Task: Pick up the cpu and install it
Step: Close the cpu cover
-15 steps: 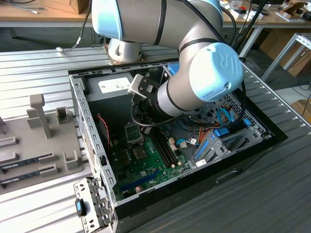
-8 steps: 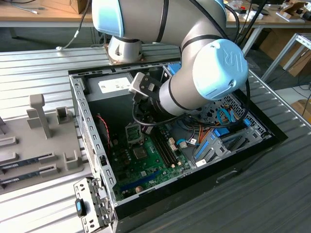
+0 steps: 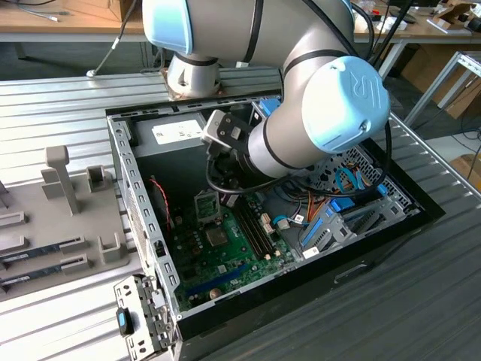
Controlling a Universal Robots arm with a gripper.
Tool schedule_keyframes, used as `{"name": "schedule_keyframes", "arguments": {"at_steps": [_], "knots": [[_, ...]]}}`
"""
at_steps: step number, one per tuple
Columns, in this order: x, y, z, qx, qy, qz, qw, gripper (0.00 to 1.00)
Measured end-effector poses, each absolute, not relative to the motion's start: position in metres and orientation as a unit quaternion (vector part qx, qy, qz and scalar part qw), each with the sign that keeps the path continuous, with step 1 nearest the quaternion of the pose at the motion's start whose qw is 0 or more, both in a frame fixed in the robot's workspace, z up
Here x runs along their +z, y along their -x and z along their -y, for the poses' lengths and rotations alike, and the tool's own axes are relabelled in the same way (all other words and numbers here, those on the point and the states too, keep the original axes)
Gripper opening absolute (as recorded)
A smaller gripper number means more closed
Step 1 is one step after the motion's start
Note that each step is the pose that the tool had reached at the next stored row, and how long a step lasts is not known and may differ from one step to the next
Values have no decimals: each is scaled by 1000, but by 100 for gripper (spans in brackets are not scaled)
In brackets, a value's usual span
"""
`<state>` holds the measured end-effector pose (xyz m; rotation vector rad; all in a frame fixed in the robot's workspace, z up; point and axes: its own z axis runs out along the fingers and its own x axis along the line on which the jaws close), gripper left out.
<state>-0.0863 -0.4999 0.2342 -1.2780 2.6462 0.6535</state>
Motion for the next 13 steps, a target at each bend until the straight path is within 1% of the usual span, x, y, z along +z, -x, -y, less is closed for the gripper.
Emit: {"name": "schedule_keyframes", "arguments": {"at_steps": [13], "knots": [[237,86,515,219,424,-876,67,11]]}}
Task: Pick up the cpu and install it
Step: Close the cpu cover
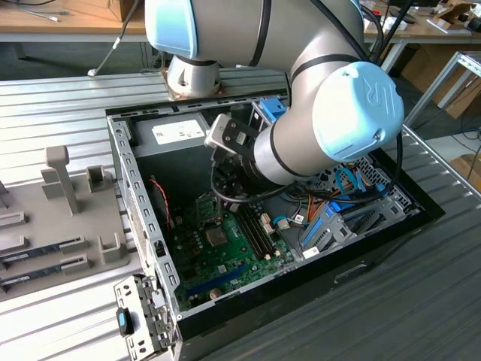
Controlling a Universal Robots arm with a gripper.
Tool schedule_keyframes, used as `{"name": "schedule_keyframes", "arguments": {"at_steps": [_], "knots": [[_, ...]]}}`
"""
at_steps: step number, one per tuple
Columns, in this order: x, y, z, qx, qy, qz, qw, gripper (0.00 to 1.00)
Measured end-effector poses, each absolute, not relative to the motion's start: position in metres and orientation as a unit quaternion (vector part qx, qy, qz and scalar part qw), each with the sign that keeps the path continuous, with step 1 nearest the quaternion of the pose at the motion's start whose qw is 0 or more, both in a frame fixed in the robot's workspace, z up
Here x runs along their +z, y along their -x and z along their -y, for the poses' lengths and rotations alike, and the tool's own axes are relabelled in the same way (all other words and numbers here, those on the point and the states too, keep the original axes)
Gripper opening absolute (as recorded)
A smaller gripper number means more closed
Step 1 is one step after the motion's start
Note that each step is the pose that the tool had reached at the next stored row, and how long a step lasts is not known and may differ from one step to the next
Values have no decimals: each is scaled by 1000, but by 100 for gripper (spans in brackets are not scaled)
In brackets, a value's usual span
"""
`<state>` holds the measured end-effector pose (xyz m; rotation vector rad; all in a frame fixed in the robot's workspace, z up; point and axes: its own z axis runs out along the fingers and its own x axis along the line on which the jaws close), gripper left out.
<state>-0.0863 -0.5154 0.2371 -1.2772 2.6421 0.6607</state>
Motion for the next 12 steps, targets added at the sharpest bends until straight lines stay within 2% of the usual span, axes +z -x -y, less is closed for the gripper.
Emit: {"name": "schedule_keyframes", "arguments": {"at_steps": [12], "knots": [[238,86,530,219,425,-876,66,11]]}}
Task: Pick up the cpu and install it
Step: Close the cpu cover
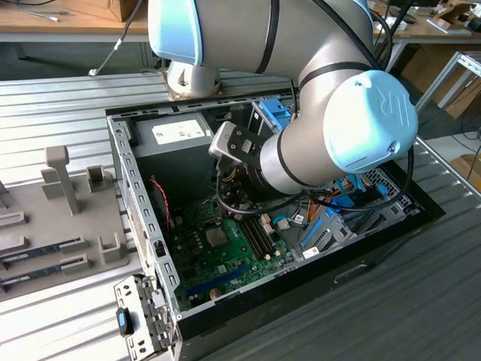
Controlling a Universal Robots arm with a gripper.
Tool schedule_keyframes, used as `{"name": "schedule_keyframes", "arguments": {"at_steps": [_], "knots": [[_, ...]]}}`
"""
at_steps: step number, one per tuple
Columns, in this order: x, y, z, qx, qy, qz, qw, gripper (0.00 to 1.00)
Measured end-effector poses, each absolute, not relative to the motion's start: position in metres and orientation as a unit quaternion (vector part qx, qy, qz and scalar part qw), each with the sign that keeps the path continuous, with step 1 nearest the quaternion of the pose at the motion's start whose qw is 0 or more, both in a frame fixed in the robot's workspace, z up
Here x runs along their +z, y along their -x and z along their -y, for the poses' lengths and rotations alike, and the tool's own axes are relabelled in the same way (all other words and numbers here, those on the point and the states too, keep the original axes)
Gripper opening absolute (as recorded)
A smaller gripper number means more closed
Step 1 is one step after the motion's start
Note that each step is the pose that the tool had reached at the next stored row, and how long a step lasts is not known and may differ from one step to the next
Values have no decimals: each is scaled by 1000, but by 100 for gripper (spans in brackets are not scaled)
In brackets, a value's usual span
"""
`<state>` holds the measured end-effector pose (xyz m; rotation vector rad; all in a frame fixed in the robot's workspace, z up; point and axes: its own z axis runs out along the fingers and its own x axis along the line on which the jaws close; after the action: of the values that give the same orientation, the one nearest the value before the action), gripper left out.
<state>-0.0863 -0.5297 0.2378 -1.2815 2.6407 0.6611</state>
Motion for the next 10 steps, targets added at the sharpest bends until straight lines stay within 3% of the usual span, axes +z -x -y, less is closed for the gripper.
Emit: {"name": "schedule_keyframes", "arguments": {"at_steps": [10], "knots": [[238,86,536,211,427,-877,62,11]]}}
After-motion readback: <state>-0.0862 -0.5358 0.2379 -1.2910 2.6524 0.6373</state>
